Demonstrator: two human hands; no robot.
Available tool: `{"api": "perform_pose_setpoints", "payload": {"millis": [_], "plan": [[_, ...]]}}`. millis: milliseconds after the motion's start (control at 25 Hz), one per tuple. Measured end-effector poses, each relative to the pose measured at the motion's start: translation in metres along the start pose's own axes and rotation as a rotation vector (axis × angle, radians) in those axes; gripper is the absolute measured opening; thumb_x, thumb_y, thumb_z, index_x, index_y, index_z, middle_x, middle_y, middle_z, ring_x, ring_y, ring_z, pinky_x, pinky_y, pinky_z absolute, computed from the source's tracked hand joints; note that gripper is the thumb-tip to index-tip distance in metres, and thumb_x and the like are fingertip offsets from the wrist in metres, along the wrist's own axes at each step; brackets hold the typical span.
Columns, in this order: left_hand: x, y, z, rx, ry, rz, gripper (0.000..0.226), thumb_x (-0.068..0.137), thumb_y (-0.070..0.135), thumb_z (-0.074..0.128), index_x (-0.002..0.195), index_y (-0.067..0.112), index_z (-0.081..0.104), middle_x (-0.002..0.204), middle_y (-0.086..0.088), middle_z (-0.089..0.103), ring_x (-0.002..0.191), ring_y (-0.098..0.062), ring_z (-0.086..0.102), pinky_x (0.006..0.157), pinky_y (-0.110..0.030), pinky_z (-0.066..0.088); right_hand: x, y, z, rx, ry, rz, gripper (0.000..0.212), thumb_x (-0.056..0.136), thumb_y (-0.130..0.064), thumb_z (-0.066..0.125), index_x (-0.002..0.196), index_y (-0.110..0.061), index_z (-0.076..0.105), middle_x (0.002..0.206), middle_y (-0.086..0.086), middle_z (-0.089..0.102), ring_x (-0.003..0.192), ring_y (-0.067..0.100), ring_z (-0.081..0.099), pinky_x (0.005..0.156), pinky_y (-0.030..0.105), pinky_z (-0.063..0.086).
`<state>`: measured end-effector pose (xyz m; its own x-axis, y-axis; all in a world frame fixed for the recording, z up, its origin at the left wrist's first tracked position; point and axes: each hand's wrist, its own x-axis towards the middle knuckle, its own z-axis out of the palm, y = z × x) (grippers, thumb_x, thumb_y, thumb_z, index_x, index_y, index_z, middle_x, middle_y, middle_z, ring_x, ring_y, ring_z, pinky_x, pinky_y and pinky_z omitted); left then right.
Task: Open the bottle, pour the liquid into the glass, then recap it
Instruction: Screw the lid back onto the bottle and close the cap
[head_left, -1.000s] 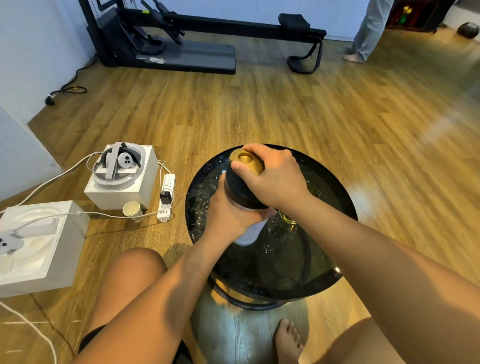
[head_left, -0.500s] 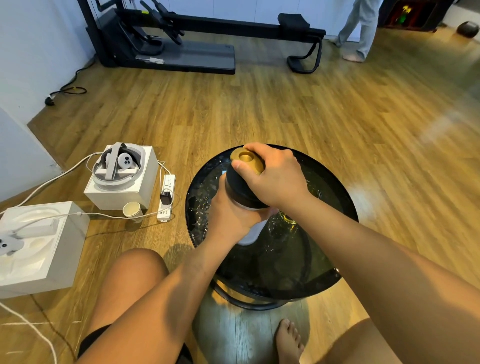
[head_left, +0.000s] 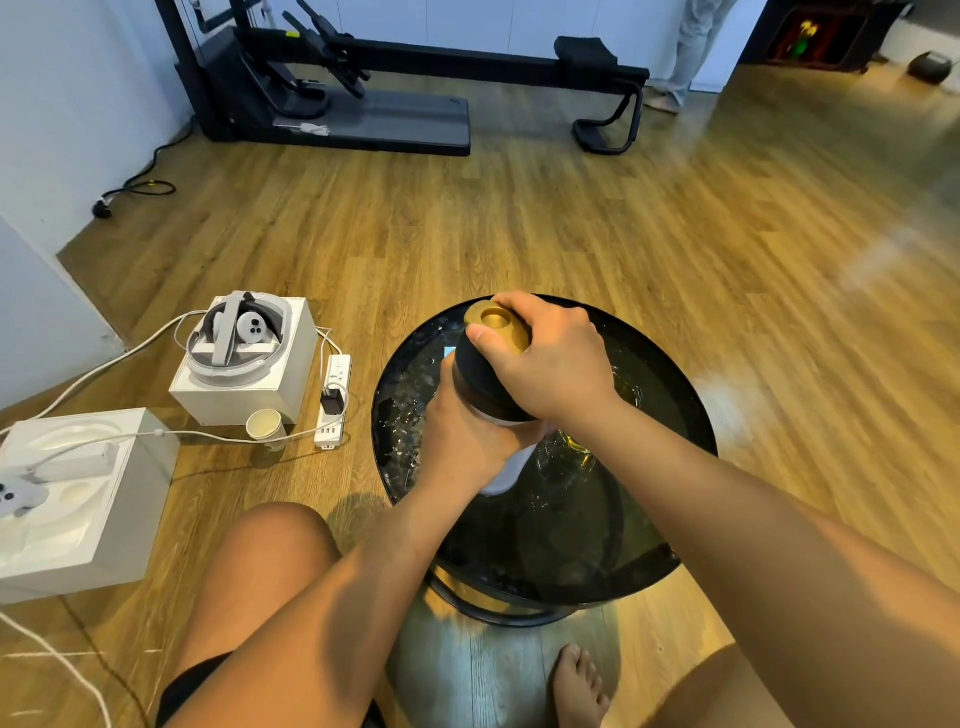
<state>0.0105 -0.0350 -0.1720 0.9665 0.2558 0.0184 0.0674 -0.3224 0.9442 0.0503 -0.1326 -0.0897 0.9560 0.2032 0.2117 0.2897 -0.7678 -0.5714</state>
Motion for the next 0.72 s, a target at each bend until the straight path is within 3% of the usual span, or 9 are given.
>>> {"api": "perform_pose_setpoints", "payload": {"millis": [280,400,480,600,720], "plan": [[0.002,-0.003,0.002,0.013,0.000,0.023,0.099,0.053,0.040,0.096,0.133,0.030,0.037,0.095,0.027,0.049,0.095,-0.001,0.053,0.070,-0.007,0.038,-0.002,-0.001,0.001,0.004,0.030,0.003,0.044,0.092,-0.058,0.056,0.124,-0.028,0.063,0.105,0.002,0.072,0.101,0.029,0.064,0.086,0.046,0.055],[0.002,-0.002,0.003,0.008,-0.006,0.035,0.100,0.052,0.042,0.096,0.132,0.030,0.037,0.095,0.027,0.049,0.087,0.008,0.051,0.067,-0.005,0.038,0.000,0.001,0.001,0.027,0.019,0.006,0.044,0.091,-0.058,0.057,0.123,-0.029,0.064,0.105,0.002,0.073,0.101,0.027,0.064,0.087,0.045,0.054],[0.004,-0.004,0.000,0.008,-0.034,0.046,0.103,0.048,0.047,0.096,0.130,0.031,0.037,0.104,0.022,0.054,0.094,0.007,0.054,0.075,-0.009,0.044,0.002,0.003,0.000,0.055,0.002,0.003,0.043,0.089,-0.057,0.059,0.122,-0.029,0.065,0.104,0.001,0.073,0.100,0.025,0.064,0.087,0.043,0.054],[0.019,-0.007,-0.023,0.003,-0.173,0.088,0.098,0.045,0.044,0.098,0.127,0.030,0.047,0.116,0.015,0.064,0.106,0.000,0.062,0.087,-0.026,0.054,0.007,0.009,-0.005,0.121,-0.065,-0.030,0.036,0.089,-0.049,0.065,0.118,-0.027,0.068,0.104,-0.002,0.073,0.098,0.020,0.063,0.085,0.036,0.051],[0.039,-0.005,-0.043,0.019,-0.333,0.164,0.086,0.052,0.022,0.100,0.121,0.023,0.049,0.109,0.014,0.064,0.100,0.010,0.061,0.081,-0.013,0.049,0.018,0.015,-0.009,0.131,-0.162,-0.094,0.035,0.089,-0.046,0.066,0.118,-0.028,0.069,0.105,-0.008,0.072,0.098,0.014,0.062,0.083,0.029,0.046]]}}
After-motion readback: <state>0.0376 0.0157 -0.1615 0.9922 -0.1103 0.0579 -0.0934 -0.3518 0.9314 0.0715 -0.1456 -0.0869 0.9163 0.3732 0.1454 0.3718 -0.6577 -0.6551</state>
